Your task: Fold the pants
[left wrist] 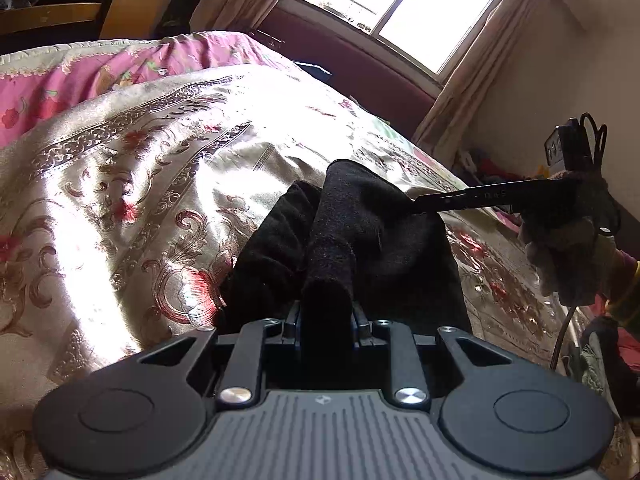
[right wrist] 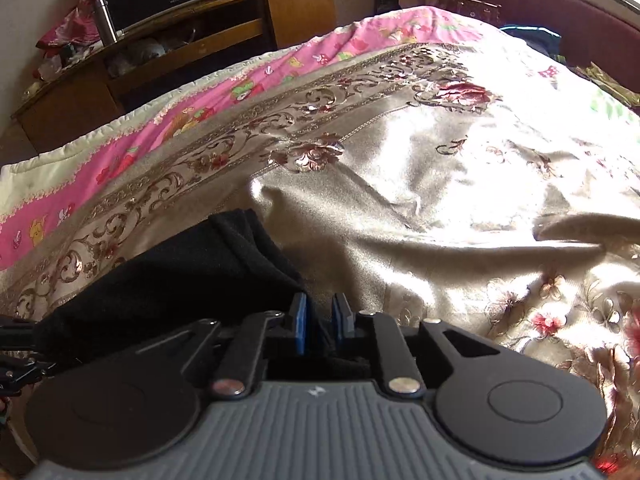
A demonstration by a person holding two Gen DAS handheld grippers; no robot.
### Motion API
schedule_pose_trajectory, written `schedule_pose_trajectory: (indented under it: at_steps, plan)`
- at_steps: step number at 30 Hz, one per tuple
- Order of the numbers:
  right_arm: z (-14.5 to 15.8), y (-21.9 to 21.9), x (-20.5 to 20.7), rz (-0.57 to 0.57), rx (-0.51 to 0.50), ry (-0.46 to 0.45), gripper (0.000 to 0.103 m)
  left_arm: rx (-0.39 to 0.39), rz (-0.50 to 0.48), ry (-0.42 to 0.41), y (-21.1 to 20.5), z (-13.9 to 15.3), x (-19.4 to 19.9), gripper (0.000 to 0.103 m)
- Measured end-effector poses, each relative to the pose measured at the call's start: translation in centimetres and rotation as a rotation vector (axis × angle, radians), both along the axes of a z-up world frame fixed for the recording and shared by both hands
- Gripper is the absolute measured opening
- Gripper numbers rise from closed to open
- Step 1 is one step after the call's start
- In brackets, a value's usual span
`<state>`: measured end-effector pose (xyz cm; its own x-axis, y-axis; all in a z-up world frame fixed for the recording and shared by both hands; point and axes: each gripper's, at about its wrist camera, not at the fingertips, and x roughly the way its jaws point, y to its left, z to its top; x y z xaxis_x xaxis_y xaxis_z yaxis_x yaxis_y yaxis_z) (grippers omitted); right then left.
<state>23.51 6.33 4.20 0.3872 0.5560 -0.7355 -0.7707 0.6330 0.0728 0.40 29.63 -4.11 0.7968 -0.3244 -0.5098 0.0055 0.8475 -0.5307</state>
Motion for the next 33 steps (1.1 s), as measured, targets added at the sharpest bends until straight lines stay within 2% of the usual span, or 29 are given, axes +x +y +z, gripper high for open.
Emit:
schedule_pose_trajectory:
  at_steps: [1, 2, 3, 5, 8, 9, 12, 15, 18, 20, 22, 24, 25, 26, 28, 30, 33]
  plan:
    - [0.7, 0.4, -0.8, 0.029, 0.011, -0.04, 0.023, -0.008, 0.003, -0.001, 0.1, 0.0, 0.0, 0.038]
    - [1.0, 1.0, -1.2, 0.052, 0.029, -0.053, 0.029, -0.012, 0.006, -0.004, 0.1, 0.0, 0.0, 0.038]
    - [1.1, 2.1, -1.5, 0.095, 0.052, -0.046, 0.037, -0.012, 0.009, -0.005, 0.1, -0.1, 0.0, 0.038]
    - [0.7, 4.1, -1.7, 0.136, 0.046, -0.044, 0.042, -0.018, 0.021, -0.009, 0.1, -0.2, 0.0, 0.038]
    - [-1.1, 7.5, -1.9, 0.156, 0.02, -0.051, 0.037, -0.05, 0.048, -0.011, 0.4, -0.5, -0.1, 0.038]
    - [-1.9, 8.5, -1.9, 0.145, -0.01, -0.063, 0.021, -0.048, 0.056, -0.014, 0.4, -0.5, -0.1, 0.038]
    - [-4.5, 10.4, -1.4, 0.093, -0.08, -0.094, 0.004, 0.022, 0.075, -0.047, 0.2, 0.2, -0.1, 0.034]
    - [-5.3, 10.7, -0.8, 0.028, -0.08, -0.1, 0.004, 0.015, 0.092, -0.068, 1.2, 0.9, 0.0, 0.031]
    - [-5.6, 10.1, -0.4, -0.008, -0.054, -0.082, 0.005, 0.018, 0.107, -0.032, 2.1, -0.2, 0.7, 0.033]
    - [-5.6, 10.0, -0.7, -0.013, -0.052, -0.086, 0.01, -0.036, 0.103, -0.005, 2.8, -1.2, 1.0, 0.039]
    - [-4.2, 9.2, -0.6, -0.034, -0.013, -0.066, 0.011, -0.111, 0.105, 0.001, 3.9, -1.5, 0.9, 0.043]
    - [-2.2, 6.8, -0.4, -0.097, 0.101, -0.031, 0.014, -0.159, 0.102, 0.009, 4.7, -1.5, 0.7, 0.046]
    - [-1.2, 5.3, -0.3, -0.138, 0.154, -0.023, 0.016, -0.139, 0.113, 0.009, 4.9, -1.2, 0.4, 0.053]
    - [-0.1, 3.2, -0.5, -0.182, 0.203, -0.029, 0.017, -0.111, 0.118, 0.005, 4.9, -0.9, 0.1, 0.056]
    - [0.9, 0.0, -1.1, -0.232, 0.236, -0.044, 0.018, -0.074, 0.123, 0.004, 5.2, -0.4, -0.4, 0.056]
    - [0.9, -2.7, -2.1, -0.275, 0.238, -0.033, 0.024, -0.055, 0.128, 0.004, 5.3, 0.1, -0.7, 0.057]
    - [-0.4, -5.8, -3.6, -0.344, 0.199, -0.023, 0.027, 0.068, 0.178, -0.006, 5.0, 1.7, -1.1, 0.056]
